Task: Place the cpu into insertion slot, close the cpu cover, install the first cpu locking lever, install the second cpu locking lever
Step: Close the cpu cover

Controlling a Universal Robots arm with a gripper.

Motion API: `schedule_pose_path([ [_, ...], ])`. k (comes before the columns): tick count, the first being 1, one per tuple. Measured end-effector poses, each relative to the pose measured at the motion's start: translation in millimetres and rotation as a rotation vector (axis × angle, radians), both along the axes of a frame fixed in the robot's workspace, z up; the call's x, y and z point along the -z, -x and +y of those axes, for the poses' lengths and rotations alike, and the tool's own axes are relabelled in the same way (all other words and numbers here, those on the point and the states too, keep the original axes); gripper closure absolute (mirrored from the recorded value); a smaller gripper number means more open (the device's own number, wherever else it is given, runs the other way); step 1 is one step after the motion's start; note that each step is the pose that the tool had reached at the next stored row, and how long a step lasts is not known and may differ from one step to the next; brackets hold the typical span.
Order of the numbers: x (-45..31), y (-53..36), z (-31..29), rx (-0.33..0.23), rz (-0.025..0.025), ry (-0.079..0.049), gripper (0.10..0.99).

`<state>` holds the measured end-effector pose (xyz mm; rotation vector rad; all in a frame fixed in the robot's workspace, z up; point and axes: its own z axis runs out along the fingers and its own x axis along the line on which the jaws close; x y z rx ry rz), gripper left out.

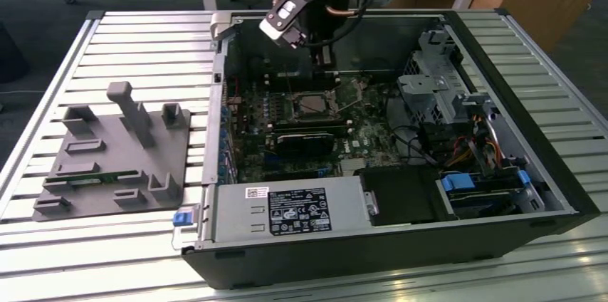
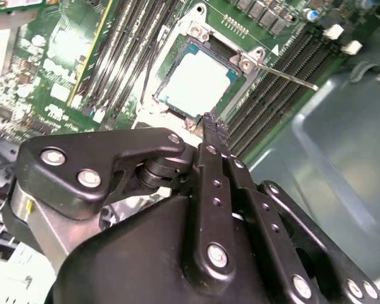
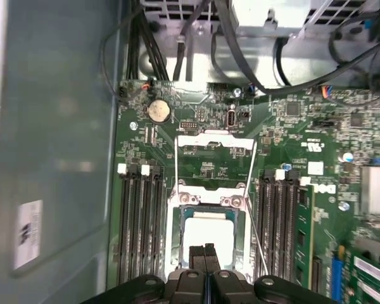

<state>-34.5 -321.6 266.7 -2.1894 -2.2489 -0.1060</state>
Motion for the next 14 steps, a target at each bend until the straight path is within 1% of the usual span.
schedule_pose_path([
  [2, -6.0, 0.0, 0.0, 0.0, 0.0, 0.0, 0.98],
  [5, -6.9, -0.1, -1.1, 0.0, 0.0, 0.0, 0.98],
  [8, -6.9, 0.0, -6.0, 0.0, 0.0002, 0.0, 0.98],
  [10, -6.8, -0.4, -10.8, 0.0, 0.0003, 0.0, 0.98],
  [12, -6.6, -5.3, -11.1, 0.0, 0.0006, 0.0, 0.98],
  [14, -6.5, -12.9, -11.2, 0.0, 0.0009, 0.0, 0.98],
])
